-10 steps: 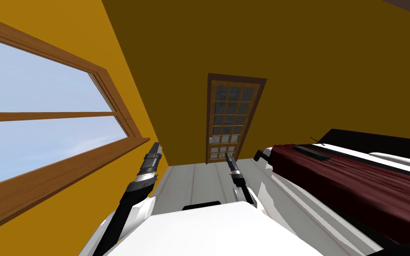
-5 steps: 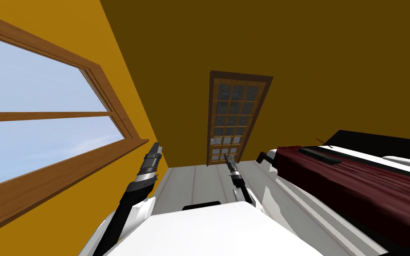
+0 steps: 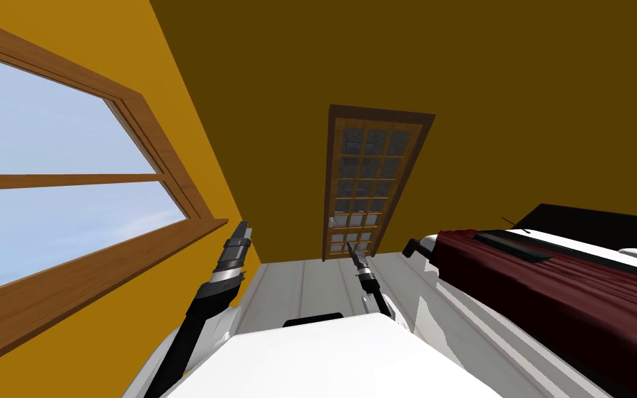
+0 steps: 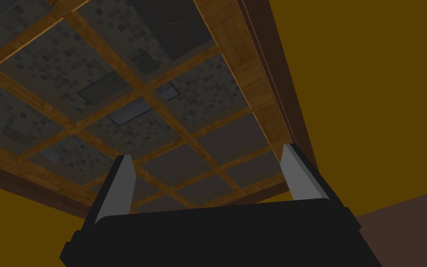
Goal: Pull the door open
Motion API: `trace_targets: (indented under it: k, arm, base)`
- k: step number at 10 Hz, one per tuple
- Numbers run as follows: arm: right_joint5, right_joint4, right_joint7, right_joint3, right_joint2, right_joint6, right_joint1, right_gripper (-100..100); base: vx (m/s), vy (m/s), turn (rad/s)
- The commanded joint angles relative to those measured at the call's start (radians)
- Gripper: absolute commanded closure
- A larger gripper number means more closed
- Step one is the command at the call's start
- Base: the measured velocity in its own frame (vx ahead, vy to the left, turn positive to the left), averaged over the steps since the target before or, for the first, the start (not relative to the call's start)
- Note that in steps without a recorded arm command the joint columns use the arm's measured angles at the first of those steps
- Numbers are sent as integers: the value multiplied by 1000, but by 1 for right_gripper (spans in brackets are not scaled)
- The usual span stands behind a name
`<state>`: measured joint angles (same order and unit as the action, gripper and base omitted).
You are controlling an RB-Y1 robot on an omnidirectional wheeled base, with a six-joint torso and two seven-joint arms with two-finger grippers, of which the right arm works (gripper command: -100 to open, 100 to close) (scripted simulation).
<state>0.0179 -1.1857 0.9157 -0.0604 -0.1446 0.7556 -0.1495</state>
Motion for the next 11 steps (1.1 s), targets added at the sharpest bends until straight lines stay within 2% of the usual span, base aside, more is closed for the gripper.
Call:
trace_targets:
  k: [1,11]
  arm:
    - [2,37,34,-2,-3,7,15,-100]
    - [17,241,216,-10,-15,47,86,-100]
  base:
    - [89,19,16]
    - [101,17,14]
